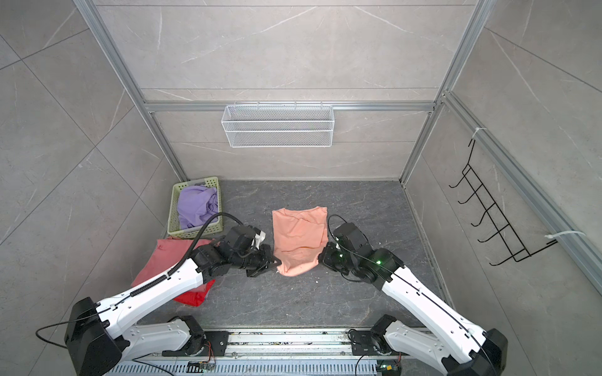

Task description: Fold and stack the t-shirts

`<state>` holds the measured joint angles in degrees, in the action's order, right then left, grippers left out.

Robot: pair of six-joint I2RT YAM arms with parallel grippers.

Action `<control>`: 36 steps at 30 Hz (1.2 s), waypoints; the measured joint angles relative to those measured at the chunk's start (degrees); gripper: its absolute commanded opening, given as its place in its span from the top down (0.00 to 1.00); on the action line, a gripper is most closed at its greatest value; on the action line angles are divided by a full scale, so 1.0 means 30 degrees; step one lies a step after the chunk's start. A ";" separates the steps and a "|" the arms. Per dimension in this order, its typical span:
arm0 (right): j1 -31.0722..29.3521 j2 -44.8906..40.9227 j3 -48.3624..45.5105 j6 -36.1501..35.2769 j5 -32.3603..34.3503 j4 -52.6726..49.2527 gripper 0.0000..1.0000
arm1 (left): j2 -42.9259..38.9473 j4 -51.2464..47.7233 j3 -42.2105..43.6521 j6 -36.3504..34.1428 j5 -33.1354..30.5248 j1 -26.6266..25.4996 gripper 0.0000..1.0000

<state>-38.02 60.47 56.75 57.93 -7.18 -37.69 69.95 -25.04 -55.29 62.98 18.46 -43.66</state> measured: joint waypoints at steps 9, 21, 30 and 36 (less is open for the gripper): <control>0.0211 0.6295 0.4248 -0.0284 0.1945 0.2171 0.97 | 0.5384 0.0517 -0.5005 -0.1836 0.1049 0.4065 1.00; 0.3898 1.2101 0.7745 -0.0816 0.2630 0.4619 0.95 | 1.4906 0.0291 -1.4054 -0.3665 0.4087 0.7155 1.00; 0.6142 1.8127 1.1468 -0.0678 0.1887 0.5370 0.69 | 2.2185 -0.0044 -2.1857 -0.3825 0.4903 0.8233 0.50; 0.7009 1.8950 1.2152 -0.0838 0.2455 0.5450 0.46 | 2.4094 0.1836 -2.2243 -0.2433 0.5559 0.9216 0.20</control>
<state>-16.99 117.32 93.21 55.42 0.19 -21.34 142.23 -19.53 -122.02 55.68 35.14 -16.01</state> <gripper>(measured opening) 0.533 0.761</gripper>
